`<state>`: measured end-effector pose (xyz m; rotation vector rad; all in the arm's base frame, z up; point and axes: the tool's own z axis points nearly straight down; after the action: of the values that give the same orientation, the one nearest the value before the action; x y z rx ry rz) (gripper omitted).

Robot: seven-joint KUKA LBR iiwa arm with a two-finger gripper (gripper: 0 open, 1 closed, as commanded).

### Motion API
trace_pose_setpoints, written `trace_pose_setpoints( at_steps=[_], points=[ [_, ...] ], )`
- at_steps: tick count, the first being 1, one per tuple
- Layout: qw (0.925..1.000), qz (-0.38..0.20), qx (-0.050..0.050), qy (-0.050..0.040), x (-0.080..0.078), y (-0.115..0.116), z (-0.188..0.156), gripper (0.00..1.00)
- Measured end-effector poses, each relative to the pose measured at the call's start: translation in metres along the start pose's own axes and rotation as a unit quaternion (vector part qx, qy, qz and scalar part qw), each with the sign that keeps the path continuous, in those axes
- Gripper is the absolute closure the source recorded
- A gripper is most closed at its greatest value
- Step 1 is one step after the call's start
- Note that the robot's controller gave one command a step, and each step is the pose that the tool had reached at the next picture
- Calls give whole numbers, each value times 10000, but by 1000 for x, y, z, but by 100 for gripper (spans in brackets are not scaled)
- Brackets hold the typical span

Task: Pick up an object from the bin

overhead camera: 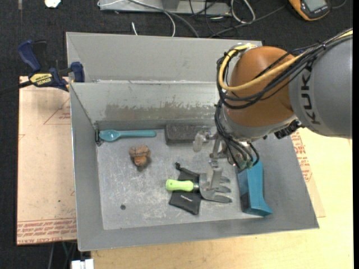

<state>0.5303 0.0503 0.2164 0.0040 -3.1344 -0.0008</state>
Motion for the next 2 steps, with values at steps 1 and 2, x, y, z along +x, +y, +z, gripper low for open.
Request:
trace_pose_setpoints(
  at_steps=[1,2],
  points=[
    [10000,9,-3,-39,-1,0,-4,0],
    [9999,-107,-7,-63,11,5,55,0]
  ],
)
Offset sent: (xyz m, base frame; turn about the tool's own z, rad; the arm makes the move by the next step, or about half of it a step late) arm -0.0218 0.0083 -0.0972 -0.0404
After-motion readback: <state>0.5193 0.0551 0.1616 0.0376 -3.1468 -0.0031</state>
